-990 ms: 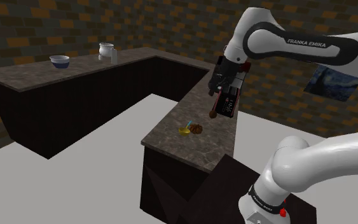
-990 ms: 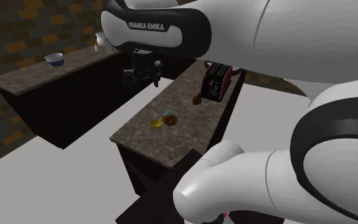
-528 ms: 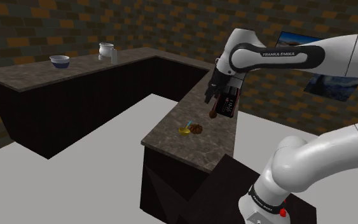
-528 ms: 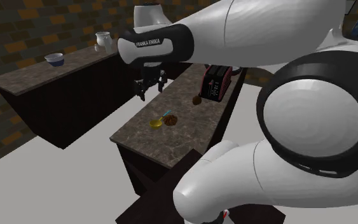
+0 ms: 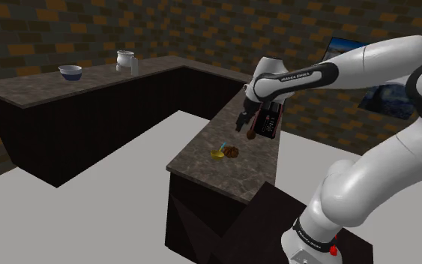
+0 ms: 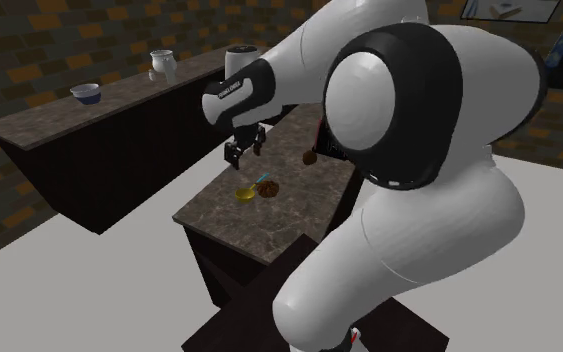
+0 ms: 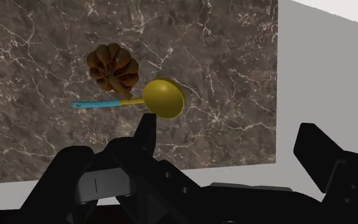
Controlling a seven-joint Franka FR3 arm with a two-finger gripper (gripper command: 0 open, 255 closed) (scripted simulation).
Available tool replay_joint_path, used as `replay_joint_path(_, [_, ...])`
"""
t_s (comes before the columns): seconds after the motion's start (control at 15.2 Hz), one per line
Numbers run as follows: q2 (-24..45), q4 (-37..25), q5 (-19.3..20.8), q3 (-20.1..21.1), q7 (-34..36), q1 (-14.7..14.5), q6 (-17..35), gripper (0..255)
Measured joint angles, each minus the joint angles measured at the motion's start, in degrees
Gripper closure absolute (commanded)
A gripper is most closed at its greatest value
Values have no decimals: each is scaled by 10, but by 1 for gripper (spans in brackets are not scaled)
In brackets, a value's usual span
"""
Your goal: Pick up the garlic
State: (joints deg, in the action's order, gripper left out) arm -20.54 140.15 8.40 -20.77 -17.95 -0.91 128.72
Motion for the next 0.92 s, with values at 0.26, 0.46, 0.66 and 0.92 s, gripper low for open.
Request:
replay_joint_path(0.26, [83,-17,-24,-36,-72,-11,61,0])
replay_joint_path(0.46, [151,-40,-58,-58,-137,-18,100,0])
replay_joint_path(0.66, [224,-75,-108,-71,-212,-16,128,0])
replay_joint_path(0.92, [327,-128,-182,-58,-305,4,162,0])
